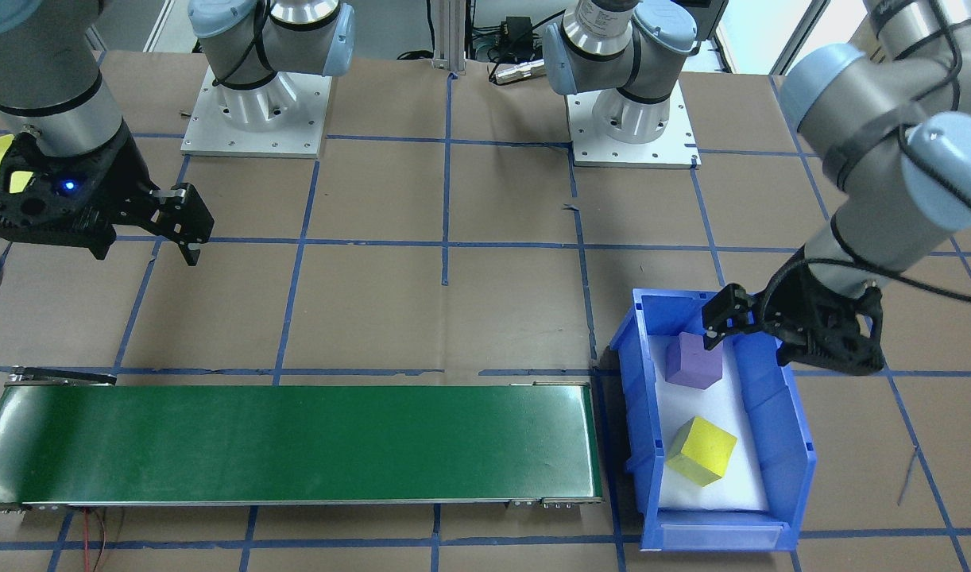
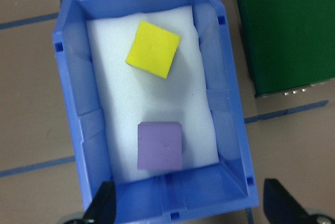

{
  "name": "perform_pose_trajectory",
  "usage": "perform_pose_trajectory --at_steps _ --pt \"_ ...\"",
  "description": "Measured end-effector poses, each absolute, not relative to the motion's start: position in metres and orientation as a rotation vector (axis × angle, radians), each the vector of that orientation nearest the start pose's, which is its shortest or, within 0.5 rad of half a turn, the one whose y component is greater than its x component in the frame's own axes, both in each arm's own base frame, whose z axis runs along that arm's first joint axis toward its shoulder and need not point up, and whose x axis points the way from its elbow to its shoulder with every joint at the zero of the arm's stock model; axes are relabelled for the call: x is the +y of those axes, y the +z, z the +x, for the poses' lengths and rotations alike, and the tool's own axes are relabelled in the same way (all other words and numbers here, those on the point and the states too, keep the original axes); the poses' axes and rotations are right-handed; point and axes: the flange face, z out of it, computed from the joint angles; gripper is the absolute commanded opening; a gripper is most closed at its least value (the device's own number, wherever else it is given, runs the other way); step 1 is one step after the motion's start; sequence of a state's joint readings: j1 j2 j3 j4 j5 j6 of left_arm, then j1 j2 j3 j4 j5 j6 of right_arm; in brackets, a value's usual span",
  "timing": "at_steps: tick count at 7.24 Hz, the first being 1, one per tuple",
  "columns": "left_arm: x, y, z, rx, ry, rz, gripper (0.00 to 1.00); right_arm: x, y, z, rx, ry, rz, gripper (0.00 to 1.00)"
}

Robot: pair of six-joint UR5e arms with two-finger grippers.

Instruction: Move block left to right into plate

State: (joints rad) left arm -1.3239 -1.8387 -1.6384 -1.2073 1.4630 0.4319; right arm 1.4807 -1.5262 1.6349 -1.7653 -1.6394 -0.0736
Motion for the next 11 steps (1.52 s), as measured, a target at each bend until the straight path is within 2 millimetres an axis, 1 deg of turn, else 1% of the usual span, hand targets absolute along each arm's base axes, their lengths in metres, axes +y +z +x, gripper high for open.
perform_pose_trajectory --at_steps 1,2,3,4,5,6,7,8,9,10,11 --pt "-0.608 0.315 0.005 3.230 -0.041 0.324 1.00 -0.526 0.454 0.080 3.212 -0.129 0.032 1.00" --pt "-0.603 0.284 0.004 3.236 0.026 0.388 1.00 -0.526 0.453 0.080 3.210 -0.127 0.033 1.00" --pt "-0.595 0.260 0.002 3.234 0.065 0.447 1.00 -0.526 0.453 0.079 3.212 -0.122 0.030 1.00" --pt "-0.588 0.244 0.001 3.229 0.091 0.481 1.00 -0.526 0.453 0.079 3.220 -0.121 0.023 1.00" --pt "-0.583 0.234 0.001 3.220 0.115 0.506 0.95 -0.526 0.453 0.078 3.223 -0.122 0.019 1.00" --pt "-0.578 0.226 0.001 3.213 0.139 0.526 0.45 -0.526 0.453 0.078 3.224 -0.124 0.018 1.00" --pt "-0.575 0.221 0.000 3.209 0.143 0.535 0.33 -0.526 0.453 0.077 3.224 -0.125 0.021 1.00" --pt "-0.575 0.222 0.001 3.202 0.122 0.537 0.33 -0.526 0.453 0.075 3.224 -0.123 0.030 1.00" --pt "-0.579 0.236 0.002 3.186 0.067 0.536 0.33 -0.526 0.453 0.072 3.223 -0.121 0.041 1.00" --pt "-0.585 0.269 0.003 3.156 -0.027 0.528 0.33 -0.527 0.453 0.070 3.223 -0.119 0.048 1.00" --pt "-0.591 0.316 0.002 3.120 -0.130 0.505 0.34 -0.526 0.453 0.070 3.223 -0.114 0.051 1.00"
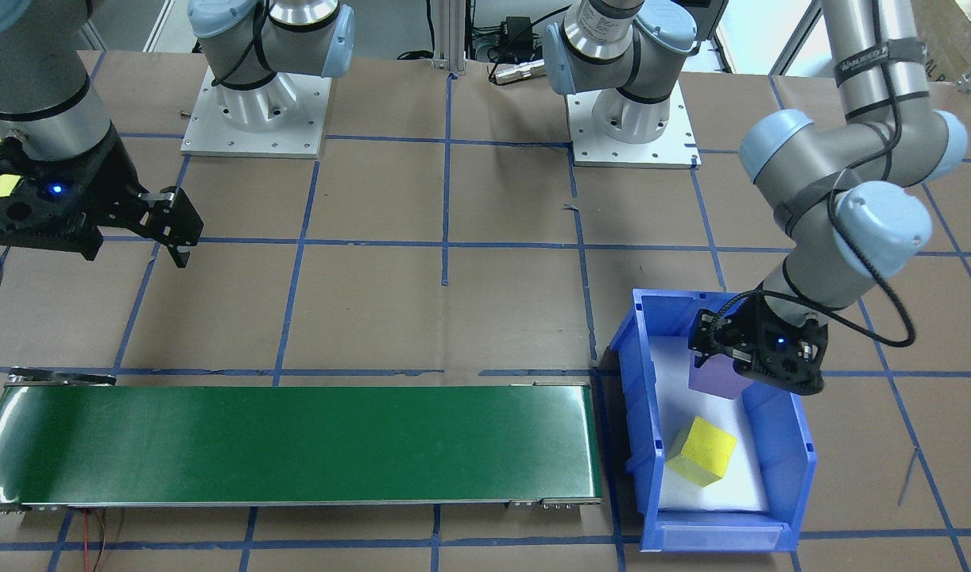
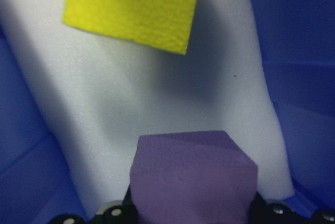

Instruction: Move block left to right into plate

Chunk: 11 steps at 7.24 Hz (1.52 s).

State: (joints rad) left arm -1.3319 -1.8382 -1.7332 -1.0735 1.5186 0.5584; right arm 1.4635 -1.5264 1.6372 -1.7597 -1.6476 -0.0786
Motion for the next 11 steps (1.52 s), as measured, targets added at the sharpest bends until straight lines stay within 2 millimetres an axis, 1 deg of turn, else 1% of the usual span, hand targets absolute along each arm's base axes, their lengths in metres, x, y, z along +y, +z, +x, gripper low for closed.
perform_pose_trajectory --at_steps 1,2,3,4,5,6,7,8,9,10,11 --pt "-0.595 0.365 -0.011 3.090 -0.224 0.492 0.35 -0.526 0.452 0.070 3.222 -0.109 0.051 1.00" --pt "-0.599 0.404 -0.039 3.079 -0.301 0.471 0.35 -0.526 0.452 0.069 3.221 -0.113 0.050 1.00" --pt "-0.602 0.418 -0.071 3.098 -0.337 0.411 0.34 -0.527 0.453 0.069 3.219 -0.120 0.052 1.00" --pt "-0.607 0.410 -0.103 3.123 -0.345 0.355 0.34 -0.527 0.452 0.069 3.217 -0.117 0.055 1.00" --pt "-0.618 0.388 -0.135 3.141 -0.361 0.320 0.34 -0.526 0.449 0.069 3.217 -0.107 0.059 1.00" --pt "-0.630 0.360 -0.165 3.153 -0.386 0.292 0.36 -0.525 0.446 0.070 3.215 -0.100 0.061 1.00" --pt "-0.637 0.335 -0.188 3.165 -0.409 0.265 0.57 -0.525 0.445 0.070 3.211 -0.100 0.061 1.00" --pt "-0.638 0.320 -0.205 3.191 -0.409 0.228 0.61 -0.525 0.445 0.070 3.209 -0.101 0.060 1.00" --pt "-0.634 0.306 -0.218 3.225 -0.382 0.190 1.00 -0.525 0.445 0.070 3.210 -0.101 0.060 1.00" --pt "-0.630 0.298 -0.222 3.238 -0.362 0.174 1.00 -0.525 0.444 0.070 3.210 -0.101 0.060 1.00" --pt "-0.628 0.301 -0.223 3.238 -0.370 0.178 1.00 -0.525 0.444 0.070 3.210 -0.100 0.060 1.00"
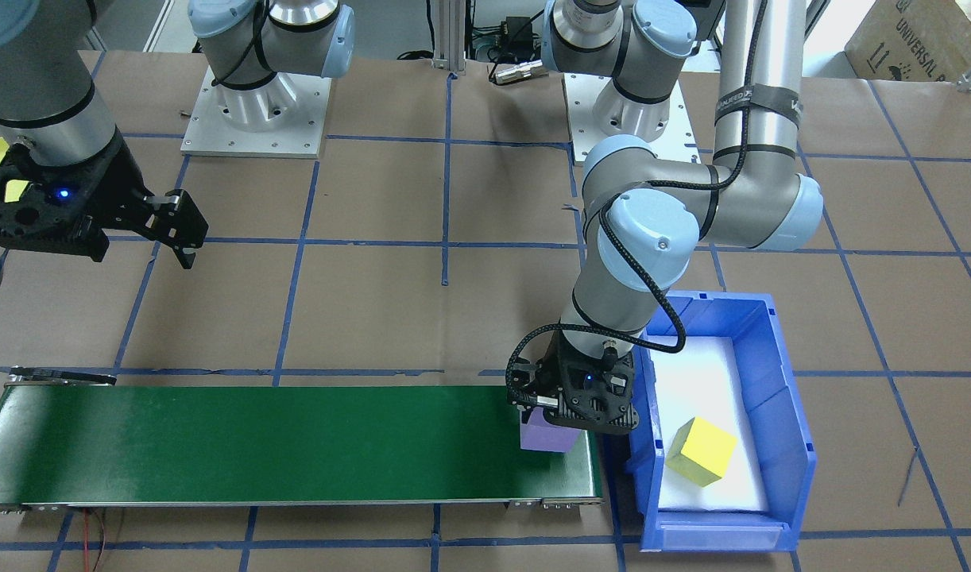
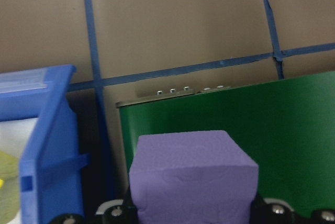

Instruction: Move block left to right into plate

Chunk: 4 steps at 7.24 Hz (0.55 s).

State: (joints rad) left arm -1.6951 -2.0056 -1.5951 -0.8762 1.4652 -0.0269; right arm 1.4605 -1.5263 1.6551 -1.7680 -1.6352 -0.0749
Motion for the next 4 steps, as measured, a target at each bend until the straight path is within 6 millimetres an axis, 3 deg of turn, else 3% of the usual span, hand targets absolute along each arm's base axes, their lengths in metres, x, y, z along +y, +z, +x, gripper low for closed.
perform_pose_trajectory --at_steps 2,3,4 --pt "-0.626 0.330 -0.210 3.217 -0.442 0.195 1.00 -0.525 0.444 0.070 3.210 -0.100 0.062 1.00" --pt "-0.628 0.348 -0.186 3.204 -0.480 0.176 1.00 -0.525 0.444 0.070 3.210 -0.098 0.062 1.00" --pt "-0.634 0.360 -0.148 3.182 -0.499 0.187 1.00 -0.525 0.444 0.069 3.211 -0.098 0.062 1.00"
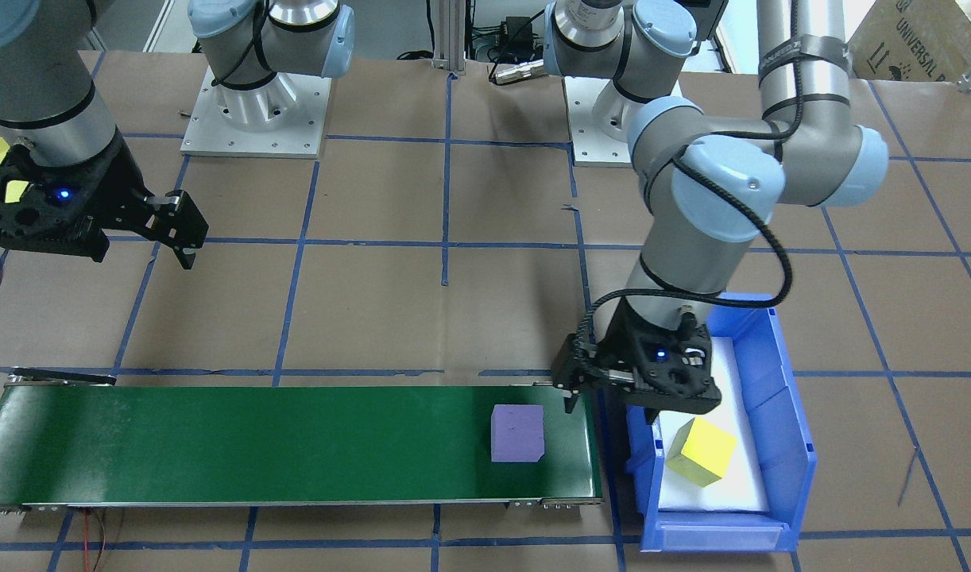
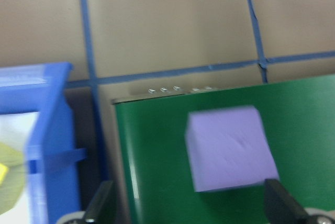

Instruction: Move block left to right into plate

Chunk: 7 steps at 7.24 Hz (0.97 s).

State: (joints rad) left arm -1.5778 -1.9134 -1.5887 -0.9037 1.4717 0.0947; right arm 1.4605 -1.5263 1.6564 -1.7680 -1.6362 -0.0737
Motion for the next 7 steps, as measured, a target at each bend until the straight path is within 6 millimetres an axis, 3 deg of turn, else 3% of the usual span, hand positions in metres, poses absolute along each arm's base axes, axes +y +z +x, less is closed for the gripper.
perform_pose_trajectory --at_steps 2,3,5,7 --pt "-0.646 0.360 -0.052 3.121 -0.481 0.304 1.00 -0.525 0.444 0.069 3.211 -0.098 0.062 1.00" --pt "-0.652 0.346 -0.021 3.106 -0.445 0.360 1.00 -0.525 0.444 0.069 3.212 -0.098 0.058 1.00" --pt "-0.663 0.293 0.000 3.126 -0.333 0.419 1.00 -0.525 0.441 0.068 3.216 -0.081 0.004 1.00" --pt "-0.664 0.265 0.001 3.140 -0.273 0.478 1.00 -0.529 0.441 0.050 3.214 -0.076 -0.105 1.00"
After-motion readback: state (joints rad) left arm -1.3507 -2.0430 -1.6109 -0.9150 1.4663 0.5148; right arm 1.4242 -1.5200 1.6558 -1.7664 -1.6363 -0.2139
